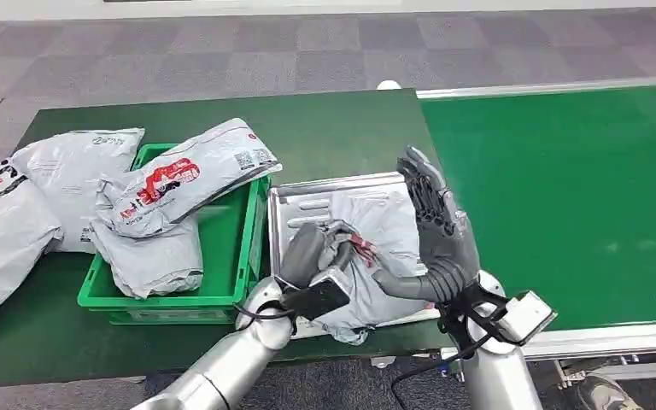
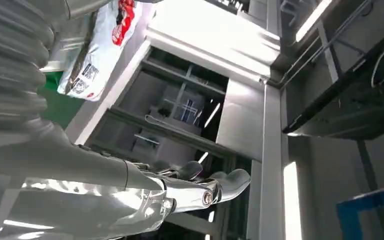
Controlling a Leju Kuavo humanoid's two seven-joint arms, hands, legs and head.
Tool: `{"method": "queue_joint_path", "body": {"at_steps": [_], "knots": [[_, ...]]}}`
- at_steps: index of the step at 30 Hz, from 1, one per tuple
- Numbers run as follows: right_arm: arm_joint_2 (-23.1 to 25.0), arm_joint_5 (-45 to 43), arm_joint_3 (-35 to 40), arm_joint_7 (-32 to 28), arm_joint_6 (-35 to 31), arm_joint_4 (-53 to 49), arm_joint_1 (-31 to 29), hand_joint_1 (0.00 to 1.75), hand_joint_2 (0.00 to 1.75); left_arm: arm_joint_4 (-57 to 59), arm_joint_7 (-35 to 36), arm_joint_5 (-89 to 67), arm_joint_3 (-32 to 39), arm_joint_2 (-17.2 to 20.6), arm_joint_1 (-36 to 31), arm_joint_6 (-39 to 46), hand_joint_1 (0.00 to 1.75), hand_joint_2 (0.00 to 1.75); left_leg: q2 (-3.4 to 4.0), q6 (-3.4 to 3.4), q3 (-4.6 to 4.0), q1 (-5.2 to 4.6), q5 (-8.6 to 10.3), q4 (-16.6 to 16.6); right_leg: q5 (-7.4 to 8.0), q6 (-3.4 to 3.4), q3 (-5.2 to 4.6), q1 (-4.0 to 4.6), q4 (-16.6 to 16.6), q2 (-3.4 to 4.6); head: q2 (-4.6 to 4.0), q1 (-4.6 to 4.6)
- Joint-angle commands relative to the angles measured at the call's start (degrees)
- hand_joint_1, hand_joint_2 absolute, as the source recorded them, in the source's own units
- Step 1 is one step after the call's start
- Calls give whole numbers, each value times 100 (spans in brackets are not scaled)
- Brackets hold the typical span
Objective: Moved the parcel from conveyor to table for the left to box.
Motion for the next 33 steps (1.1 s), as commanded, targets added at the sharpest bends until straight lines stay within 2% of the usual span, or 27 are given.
{"method": "queue_joint_path", "body": {"at_steps": [1,4,11,14,18,20,21,23,24,25,33], "knots": [[-242,-177,-102,26,-136,232,-83,0,175,-2848,-48,71,1180,965,602,383,175,175,29,-6,16,8,-6,-7,5,-8,7,9,-10,33,0,-2],[-276,-189,-93,26,-187,192,-23,0,175,-3164,-48,-90,1358,1023,726,643,175,175,20,-5,18,11,-4,-8,2,-8,11,12,-11,24,0,-4],[-200,-183,-197,26,-63,118,66,0,175,-4408,-48,-523,2555,1072,1406,825,175,175,29,-5,15,13,-8,-6,0,-8,6,13,-9,37,0,-2],[-194,-182,-194,26,-54,126,53,0,175,-4469,-48,-507,2581,1100,1447,815,175,175,28,-6,19,16,-10,-5,-2,-9,12,16,-10,34,0,-2],[-165,-156,-201,26,-32,155,24,0,175,-4792,-43,-899,2611,1116,1591,1405,175,175,14,-5,6,14,-4,-1,-1,-6,2,13,-6,17,2,-2],[-165,-139,-205,26,-35,158,27,0,175,-4752,191,-1233,2651,1104,1608,1277,175,175,16,-5,6,14,-5,-1,-1,-6,2,13,-6,20,2,-2],[-170,-123,-217,36,-35,165,35,0,175,-4529,753,-1724,2650,1140,1576,961,175,175,23,-5,21,17,-9,-6,-1,-7,17,17,-14,28,2,-2],[-182,-116,-231,40,-16,178,45,0,175,-4196,1215,-1928,2661,1142,1482,549,175,175,4,-4,11,9,-1,-7,-3,-5,8,8,-7,8,2,-2],[-194,-112,-252,47,17,193,66,0,175,-3718,1705,-2207,2631,1182,1351,44,175,175,3,-4,21,11,-1,-12,-2,-7,20,10,-15,8,0,-2],[-193,-104,-272,48,36,202,83,0,175,-3376,1907,-2346,2615,1189,1271,-189,175,175,-1,-5,17,11,1,-10,-1,-6,16,10,-12,2,0,-2],[-192,-96,-279,47,46,206,94,0,175,-3157,1850,-2344,2633,1164,1210,-163,175,175,3,-5,14,9,-1,-7,0,-6,8,8,-10,6,2,-2]]}}
